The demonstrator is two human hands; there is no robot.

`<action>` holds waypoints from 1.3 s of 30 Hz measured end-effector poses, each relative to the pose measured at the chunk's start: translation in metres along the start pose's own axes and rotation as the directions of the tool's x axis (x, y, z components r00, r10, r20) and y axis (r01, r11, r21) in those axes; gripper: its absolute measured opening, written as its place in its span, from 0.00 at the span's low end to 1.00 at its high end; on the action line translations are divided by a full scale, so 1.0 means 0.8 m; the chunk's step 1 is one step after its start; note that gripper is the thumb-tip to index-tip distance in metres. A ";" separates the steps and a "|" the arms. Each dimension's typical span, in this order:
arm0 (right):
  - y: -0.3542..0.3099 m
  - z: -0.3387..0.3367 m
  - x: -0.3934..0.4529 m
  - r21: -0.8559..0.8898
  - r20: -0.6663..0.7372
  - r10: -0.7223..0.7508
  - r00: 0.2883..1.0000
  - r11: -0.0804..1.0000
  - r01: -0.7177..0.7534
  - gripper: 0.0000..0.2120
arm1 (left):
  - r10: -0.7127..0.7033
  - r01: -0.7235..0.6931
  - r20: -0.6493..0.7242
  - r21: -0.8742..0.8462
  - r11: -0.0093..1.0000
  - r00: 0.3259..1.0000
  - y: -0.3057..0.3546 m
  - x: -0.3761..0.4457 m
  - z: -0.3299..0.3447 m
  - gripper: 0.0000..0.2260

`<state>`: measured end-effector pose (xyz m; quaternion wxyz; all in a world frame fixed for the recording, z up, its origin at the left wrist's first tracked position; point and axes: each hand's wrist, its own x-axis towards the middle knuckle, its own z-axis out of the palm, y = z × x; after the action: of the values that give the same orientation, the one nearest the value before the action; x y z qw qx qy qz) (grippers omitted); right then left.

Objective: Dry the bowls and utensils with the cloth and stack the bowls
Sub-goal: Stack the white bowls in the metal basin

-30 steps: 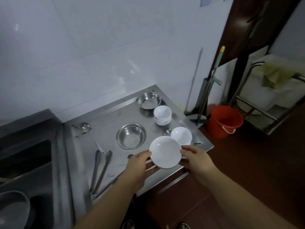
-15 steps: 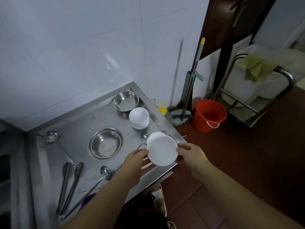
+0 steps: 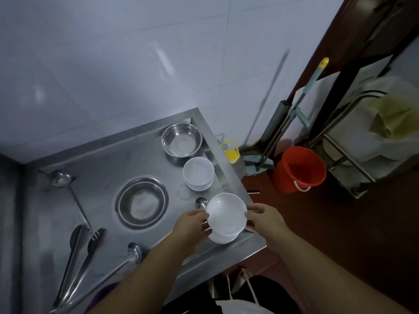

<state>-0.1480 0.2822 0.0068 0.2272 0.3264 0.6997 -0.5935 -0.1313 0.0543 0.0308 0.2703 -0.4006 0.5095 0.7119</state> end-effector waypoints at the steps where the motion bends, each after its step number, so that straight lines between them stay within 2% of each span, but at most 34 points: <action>1: -0.001 0.002 0.009 -0.014 0.009 0.011 1.000 1.000 -0.011 0.08 | 0.000 0.000 -0.015 -0.004 1.000 1.000 -0.001 0.005 -0.001 0.08; 6: 0.005 0.004 0.049 -0.143 0.064 0.047 0.997 0.989 -0.038 0.10 | -0.006 0.002 -0.087 -0.049 0.999 0.996 -0.026 0.030 0.006 0.06; 14: -0.004 -0.008 0.102 -0.407 0.295 0.052 0.954 0.910 0.076 0.08 | -0.022 -0.017 -0.332 -0.114 0.993 0.943 -0.069 0.048 0.032 0.05; 20: -0.004 -0.007 0.116 -0.505 0.410 0.062 0.910 0.846 0.170 0.08 | 0.004 -0.041 -0.498 -0.062 0.997 0.867 -0.091 0.049 0.046 0.07; 24: -0.001 -0.008 0.114 -0.544 0.434 0.069 0.898 0.815 0.200 0.11 | 0.021 -0.028 -0.528 -0.005 1.000 0.849 -0.097 0.048 0.047 0.07; 31: -0.006 -0.003 0.114 -0.523 0.428 0.126 0.895 0.842 0.131 0.08 | 0.044 -0.030 -0.511 0.035 0.999 0.859 -0.098 0.056 0.035 0.04; 34: -0.011 0.002 0.112 -0.519 0.408 0.125 0.904 0.847 0.117 0.06 | 0.024 -0.029 -0.517 -0.002 1.000 0.856 -0.098 0.062 0.031 0.11; 35: -0.013 0.005 0.112 -0.506 0.396 0.138 0.908 0.858 0.090 0.06 | 0.002 -0.031 -0.513 -0.048 0.998 0.858 -0.098 0.067 0.029 0.11; 39: -0.014 0.024 0.108 -0.313 0.345 0.333 0.878 0.922 -0.227 0.10 | -0.125 0.015 -0.399 -0.268 0.963 0.908 -0.110 0.084 0.024 0.10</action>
<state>-0.2170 0.2786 -0.0502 0.4877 0.2665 0.6573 -0.5090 -0.1030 0.0999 -0.0674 0.1276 -0.5918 0.4428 0.6614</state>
